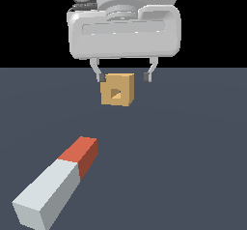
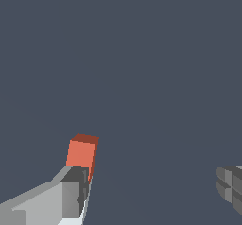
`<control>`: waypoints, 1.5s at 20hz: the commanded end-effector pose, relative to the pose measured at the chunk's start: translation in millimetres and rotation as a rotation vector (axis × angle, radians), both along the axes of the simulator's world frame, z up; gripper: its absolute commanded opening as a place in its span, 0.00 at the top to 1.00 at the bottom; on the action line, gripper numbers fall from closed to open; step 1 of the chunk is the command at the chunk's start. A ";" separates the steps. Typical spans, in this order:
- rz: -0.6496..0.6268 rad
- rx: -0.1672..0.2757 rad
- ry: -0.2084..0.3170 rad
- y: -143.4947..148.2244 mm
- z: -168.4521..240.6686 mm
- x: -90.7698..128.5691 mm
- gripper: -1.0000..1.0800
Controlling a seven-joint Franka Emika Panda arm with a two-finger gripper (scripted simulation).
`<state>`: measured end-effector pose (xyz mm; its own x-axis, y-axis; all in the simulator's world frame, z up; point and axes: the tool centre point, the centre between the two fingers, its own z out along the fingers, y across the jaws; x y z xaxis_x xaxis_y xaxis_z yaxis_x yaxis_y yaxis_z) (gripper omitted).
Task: Insert the peg into the horizontal hole in a box.
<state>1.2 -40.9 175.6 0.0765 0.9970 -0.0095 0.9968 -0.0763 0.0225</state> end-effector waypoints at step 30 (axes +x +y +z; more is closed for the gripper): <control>-0.165 0.012 0.021 -132.1 -103.5 -111.8 0.04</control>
